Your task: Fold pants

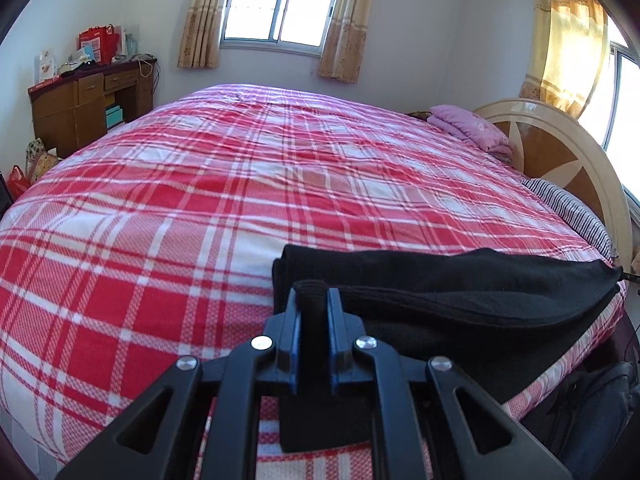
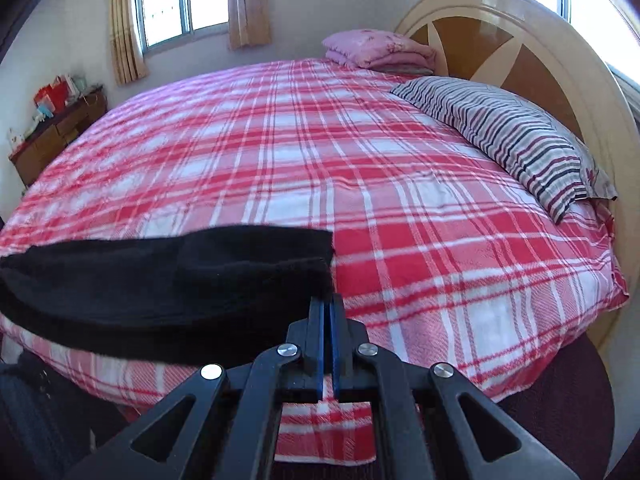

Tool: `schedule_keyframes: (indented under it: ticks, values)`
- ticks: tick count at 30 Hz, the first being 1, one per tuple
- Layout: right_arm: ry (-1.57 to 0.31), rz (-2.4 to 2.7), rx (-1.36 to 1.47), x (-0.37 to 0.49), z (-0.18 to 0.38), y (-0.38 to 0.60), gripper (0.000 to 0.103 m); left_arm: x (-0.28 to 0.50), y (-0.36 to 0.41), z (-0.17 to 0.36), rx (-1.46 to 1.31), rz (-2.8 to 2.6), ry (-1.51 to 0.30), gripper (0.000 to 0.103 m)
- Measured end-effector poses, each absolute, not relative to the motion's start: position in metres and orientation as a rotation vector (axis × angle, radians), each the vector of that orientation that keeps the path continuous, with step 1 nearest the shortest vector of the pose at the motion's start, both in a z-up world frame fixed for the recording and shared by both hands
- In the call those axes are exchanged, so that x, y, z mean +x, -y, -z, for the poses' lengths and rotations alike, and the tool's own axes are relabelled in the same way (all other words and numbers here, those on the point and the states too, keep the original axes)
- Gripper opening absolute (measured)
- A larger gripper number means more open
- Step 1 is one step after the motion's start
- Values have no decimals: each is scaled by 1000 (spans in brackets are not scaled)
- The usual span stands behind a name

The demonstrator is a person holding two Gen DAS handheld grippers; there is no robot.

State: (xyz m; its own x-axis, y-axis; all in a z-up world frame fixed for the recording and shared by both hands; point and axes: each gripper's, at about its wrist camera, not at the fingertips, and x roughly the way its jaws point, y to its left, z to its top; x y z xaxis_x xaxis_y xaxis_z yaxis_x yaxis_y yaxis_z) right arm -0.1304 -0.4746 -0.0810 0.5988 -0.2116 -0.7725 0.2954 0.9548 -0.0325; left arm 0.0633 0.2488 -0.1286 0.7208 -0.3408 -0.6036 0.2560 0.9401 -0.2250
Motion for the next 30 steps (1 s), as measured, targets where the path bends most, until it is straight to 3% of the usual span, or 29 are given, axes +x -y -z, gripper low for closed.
schedule_keyframes:
  ticks: [4, 8, 12, 20, 30]
  values:
    - [-944, 292, 101, -136, 90, 477, 6, 57, -245, 130, -96, 343, -691, 15]
    - [-943, 361, 77, -145, 84, 481, 46, 43, -251, 129, -49, 334, -687, 29]
    - [-907, 432, 84, -152, 72, 485, 47, 27, -263, 134, 17, 297, -695, 57]
    - [-835, 336, -12, -123, 50, 422, 47, 20, -291, 143, 52, 173, -726, 59]
    - [-858, -246, -292, -59, 90, 200, 47, 16, -260, 119, -57, 307, -663, 59]
